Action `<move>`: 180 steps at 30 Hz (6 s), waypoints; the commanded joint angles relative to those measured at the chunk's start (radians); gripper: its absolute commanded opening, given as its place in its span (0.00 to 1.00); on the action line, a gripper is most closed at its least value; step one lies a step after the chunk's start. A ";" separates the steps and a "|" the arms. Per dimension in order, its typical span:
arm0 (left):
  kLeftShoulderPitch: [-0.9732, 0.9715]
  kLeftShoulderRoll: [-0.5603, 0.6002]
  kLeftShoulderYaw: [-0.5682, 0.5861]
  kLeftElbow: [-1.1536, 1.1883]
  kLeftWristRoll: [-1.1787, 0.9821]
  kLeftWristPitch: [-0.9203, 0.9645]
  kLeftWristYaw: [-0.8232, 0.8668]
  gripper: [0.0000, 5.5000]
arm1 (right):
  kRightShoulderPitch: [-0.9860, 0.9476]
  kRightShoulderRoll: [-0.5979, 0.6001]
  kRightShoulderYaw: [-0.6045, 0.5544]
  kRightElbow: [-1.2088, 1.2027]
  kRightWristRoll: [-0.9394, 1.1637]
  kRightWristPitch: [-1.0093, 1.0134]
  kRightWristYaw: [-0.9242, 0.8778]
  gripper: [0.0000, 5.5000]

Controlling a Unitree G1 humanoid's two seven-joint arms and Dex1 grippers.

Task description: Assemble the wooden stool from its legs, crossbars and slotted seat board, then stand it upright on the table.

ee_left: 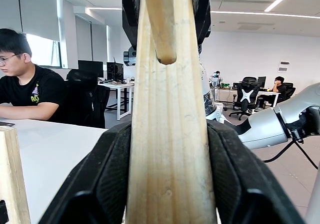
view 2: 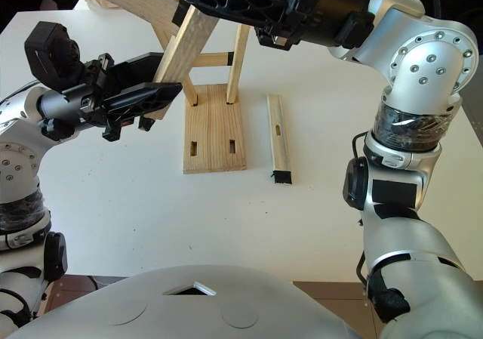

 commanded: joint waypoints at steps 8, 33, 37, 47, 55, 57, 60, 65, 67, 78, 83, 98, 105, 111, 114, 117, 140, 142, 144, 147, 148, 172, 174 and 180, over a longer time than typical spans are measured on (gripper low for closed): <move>-0.035 0.026 -0.024 0.089 0.040 0.022 0.033 0.50 | 0.029 -0.040 0.021 -0.037 -0.032 -0.035 0.023 0.37; 0.224 -0.459 0.281 0.276 0.382 -0.340 0.994 0.59 | 0.412 -0.228 0.201 -0.066 -0.536 -0.447 0.258 0.37; 0.192 -0.434 0.262 0.322 0.409 -0.350 0.972 0.59 | 0.425 -0.198 0.213 -0.023 -0.556 -0.479 0.256 0.37; 0.191 -0.462 0.241 0.367 0.467 -0.424 0.968 0.59 | 0.427 -0.159 0.305 0.039 -0.685 -0.658 0.325 0.37; 0.233 -0.494 0.236 0.341 0.482 -0.454 0.974 0.59 | 0.399 -0.200 0.324 0.122 -0.714 -0.700 0.394 0.37; 0.233 -0.500 0.230 0.342 0.484 -0.458 0.971 0.59 | 0.405 -0.211 0.323 0.117 -0.706 -0.694 0.408 0.37; 0.235 -0.498 0.233 0.354 0.483 -0.469 0.962 0.59 | 0.413 -0.219 0.321 0.103 -0.691 -0.682 0.414 0.37; 0.246 -0.498 0.234 0.354 0.484 -0.473 0.962 0.59 | 0.446 -0.222 0.324 0.066 -0.667 -0.651 0.416 0.37; 0.248 -0.498 0.232 0.351 0.483 -0.471 0.963 0.59 | 0.456 -0.221 0.319 0.045 -0.648 -0.629 0.412 0.37; 0.228 -0.487 0.226 0.370 0.494 -0.473 0.947 0.59 | 0.449 -0.218 0.321 0.131 -0.677 -0.644 0.401 0.37; 0.230 -0.489 0.220 0.370 0.502 -0.474 0.945 0.59 | 0.437 -0.187 0.350 0.281 -0.719 -0.654 0.381 0.37; 0.208 -0.466 0.139 0.357 0.558 -0.455 0.907 0.59 | 0.480 -0.154 0.518 0.313 -0.823 -0.684 0.346 0.37; 0.194 -0.488 0.114 0.380 0.579 -0.479 0.902 0.59 | 0.442 -0.129 0.560 0.406 -0.836 -0.748 0.359 0.37; 0.212 -0.466 0.141 0.378 0.578 -0.474 0.894 0.59 | 0.449 -0.108 0.391 0.333 -0.783 -0.811 0.223 0.53; 0.218 -0.454 0.153 0.389 0.583 -0.473 0.885 0.59 | 0.516 -0.107 0.335 0.194 -0.766 -0.755 0.149 0.64; 0.218 -0.437 0.158 0.394 0.586 -0.463 0.874 0.59 | 0.614 -0.097 0.312 0.070 -0.780 -0.695 0.052 0.67; 0.345 -0.556 0.234 0.364 0.629 -0.599 1.021 0.59 | 0.921 0.152 0.262 -0.342 -1.071 -0.108 -0.722 0.67; 0.357 -0.565 0.229 0.348 0.631 -0.597 1.027 0.59 | 0.963 0.142 0.274 -0.380 -1.065 -0.076 -0.713 0.67; 0.371 -0.573 0.225 0.330 0.632 -0.593 1.031 0.59 | 0.986 0.133 0.274 -0.414 -1.058 -0.048 -0.705 0.67; 0.401 -0.579 0.226 0.310 0.630 -0.593 1.036 0.59 | 1.004 0.102 0.276 -0.445 -1.052 -0.017 -0.682 0.67; 0.406 -0.579 0.226 0.308 0.631 -0.594 1.037 0.59 | 1.014 0.089 0.281 -0.446 -1.057 -0.008 -0.679 0.67; 0.197 -0.447 0.307 0.214 0.371 -0.378 1.044 0.59 | 0.772 0.321 -0.140 -0.169 -0.946 -0.103 -0.889 0.38; 0.109 -0.411 0.337 0.186 0.197 -0.307 1.026 0.59 | 0.524 0.333 -0.363 0.025 -0.766 -0.179 -0.920 0.38; -0.056 -0.307 0.306 0.047 -0.245 -0.166 0.877 0.73 | 0.062 0.223 -0.466 0.010 -0.196 -0.064 -0.585 0.38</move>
